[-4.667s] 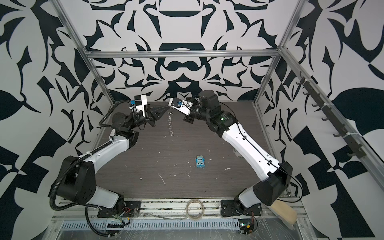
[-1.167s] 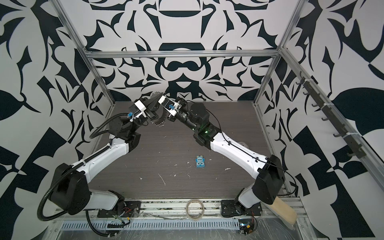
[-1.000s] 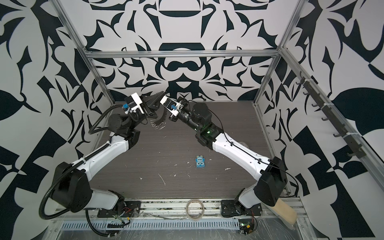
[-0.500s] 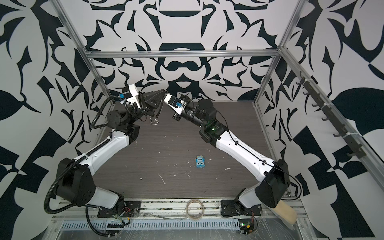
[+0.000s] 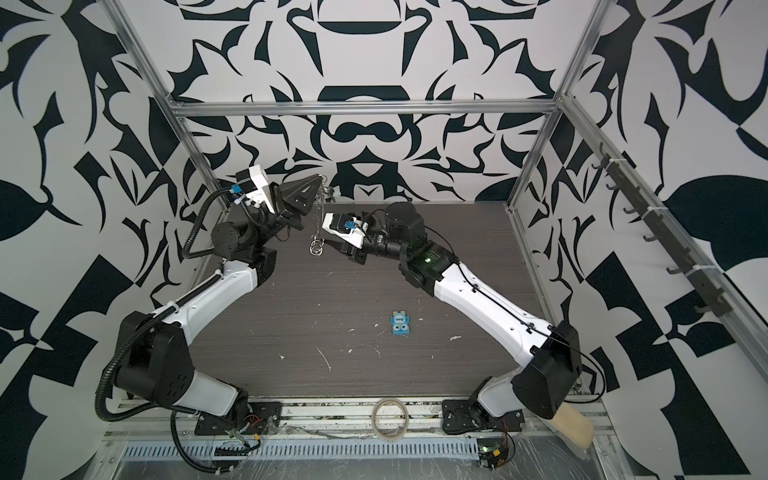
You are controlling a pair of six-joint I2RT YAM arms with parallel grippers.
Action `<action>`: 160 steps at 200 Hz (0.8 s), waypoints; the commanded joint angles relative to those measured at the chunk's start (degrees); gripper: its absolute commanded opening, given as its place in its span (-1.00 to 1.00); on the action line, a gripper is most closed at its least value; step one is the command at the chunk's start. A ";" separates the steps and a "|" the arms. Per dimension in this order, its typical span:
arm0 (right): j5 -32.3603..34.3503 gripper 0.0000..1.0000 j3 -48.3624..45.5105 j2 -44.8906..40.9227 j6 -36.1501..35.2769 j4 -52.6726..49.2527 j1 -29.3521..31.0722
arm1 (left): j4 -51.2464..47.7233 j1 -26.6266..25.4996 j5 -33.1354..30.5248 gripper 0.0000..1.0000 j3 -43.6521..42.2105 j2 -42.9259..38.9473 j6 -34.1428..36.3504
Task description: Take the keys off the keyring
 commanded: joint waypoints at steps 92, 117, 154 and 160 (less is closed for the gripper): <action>-9.41 -0.01 2.62 -9.67 6.57 -5.40 -11.78 | 3.94 0.99 7.08 -1.00 4.45 0.33 -4.71; -14.32 -0.15 7.31 -7.50 11.99 -3.28 -12.33 | 3.94 1.00 9.46 -1.00 5.09 0.67 -5.96; -22.57 -0.26 15.39 -2.81 20.70 -2.41 -12.65 | 3.99 0.96 10.92 -1.00 4.76 0.18 -6.68; -23.42 -0.27 16.69 -2.08 21.91 -2.51 -12.70 | 3.96 0.95 11.09 -1.00 4.68 0.20 -6.84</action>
